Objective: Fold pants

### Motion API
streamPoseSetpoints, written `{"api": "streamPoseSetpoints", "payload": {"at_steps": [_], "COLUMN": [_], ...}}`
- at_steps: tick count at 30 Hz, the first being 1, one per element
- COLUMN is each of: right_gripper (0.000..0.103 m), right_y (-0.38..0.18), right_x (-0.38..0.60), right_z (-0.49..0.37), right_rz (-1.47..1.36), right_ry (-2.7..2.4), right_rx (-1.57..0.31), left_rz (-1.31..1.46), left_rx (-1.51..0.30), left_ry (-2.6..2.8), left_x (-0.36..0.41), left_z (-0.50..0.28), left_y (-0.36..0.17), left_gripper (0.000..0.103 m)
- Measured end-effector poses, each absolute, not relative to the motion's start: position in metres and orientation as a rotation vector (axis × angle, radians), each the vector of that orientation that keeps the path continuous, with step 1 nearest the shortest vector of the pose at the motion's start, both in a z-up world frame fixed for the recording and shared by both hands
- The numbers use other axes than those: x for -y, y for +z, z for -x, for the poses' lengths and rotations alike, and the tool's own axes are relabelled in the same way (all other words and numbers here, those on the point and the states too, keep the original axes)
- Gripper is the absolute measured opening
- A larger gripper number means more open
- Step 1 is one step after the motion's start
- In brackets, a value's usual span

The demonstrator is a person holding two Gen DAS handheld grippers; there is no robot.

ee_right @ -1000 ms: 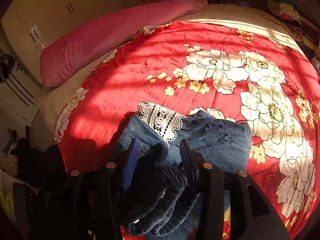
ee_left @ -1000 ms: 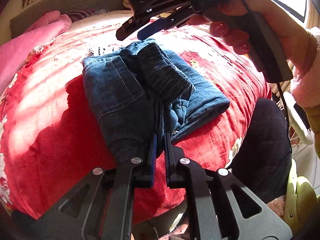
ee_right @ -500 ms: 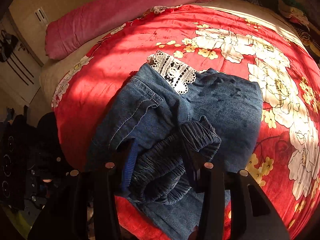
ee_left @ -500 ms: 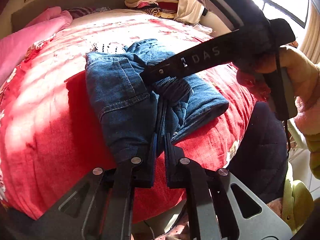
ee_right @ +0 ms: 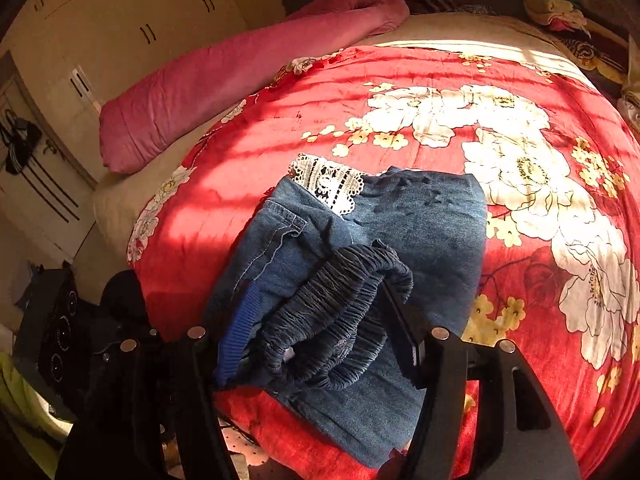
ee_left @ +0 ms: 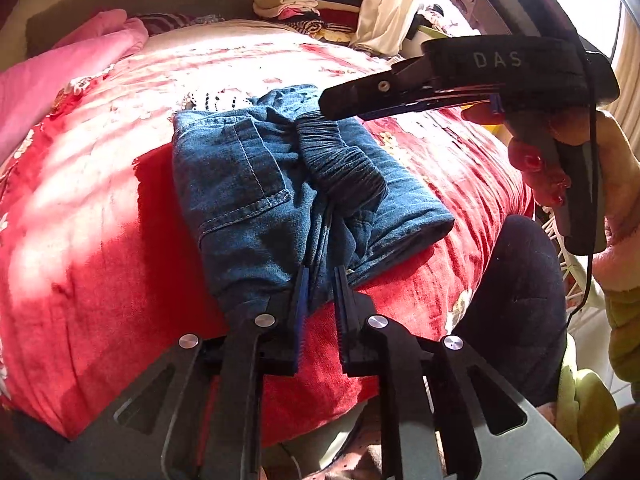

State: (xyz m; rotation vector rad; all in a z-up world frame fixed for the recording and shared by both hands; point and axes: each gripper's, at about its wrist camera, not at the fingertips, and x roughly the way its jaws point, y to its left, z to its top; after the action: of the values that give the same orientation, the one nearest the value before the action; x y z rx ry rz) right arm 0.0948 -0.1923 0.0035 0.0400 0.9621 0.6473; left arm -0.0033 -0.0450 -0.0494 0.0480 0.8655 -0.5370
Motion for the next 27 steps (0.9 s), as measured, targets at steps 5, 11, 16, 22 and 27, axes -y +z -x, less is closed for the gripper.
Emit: {"api": "streamPoseSetpoints", "payload": {"at_steps": [5,11,16,22,27], "right_gripper": [0.067,0.072,0.076,0.079,0.081], "right_y": [0.011,0.022,0.031,0.033,0.033], "right_x": [0.210,0.220,0.230,0.240,0.247], "right_z": [-0.090,-0.078,-0.066,-0.055,-0.046], "right_rz": [-0.071,-0.076,-0.088,-0.097,-0.108], "right_ry": [0.617,0.601,0.594,0.583,0.575], "right_rx": [-0.932,-0.891,-0.850,-0.833,-0.824], "left_rz": [-0.045,-0.020,0.006,0.026,0.033], "left_rx": [-0.861,-0.843,-0.824,-0.799,-0.785], "left_ry": [-0.540,-0.536,-0.521,-0.489,-0.460], "left_x": [0.046,0.041,0.033,0.023,0.017], "left_z": [0.004,0.007,0.009,0.009,0.006], "left_y": [-0.047,-0.036,-0.024,-0.011,-0.003], "left_gripper": [0.014,0.022,0.033,0.048,0.057]}}
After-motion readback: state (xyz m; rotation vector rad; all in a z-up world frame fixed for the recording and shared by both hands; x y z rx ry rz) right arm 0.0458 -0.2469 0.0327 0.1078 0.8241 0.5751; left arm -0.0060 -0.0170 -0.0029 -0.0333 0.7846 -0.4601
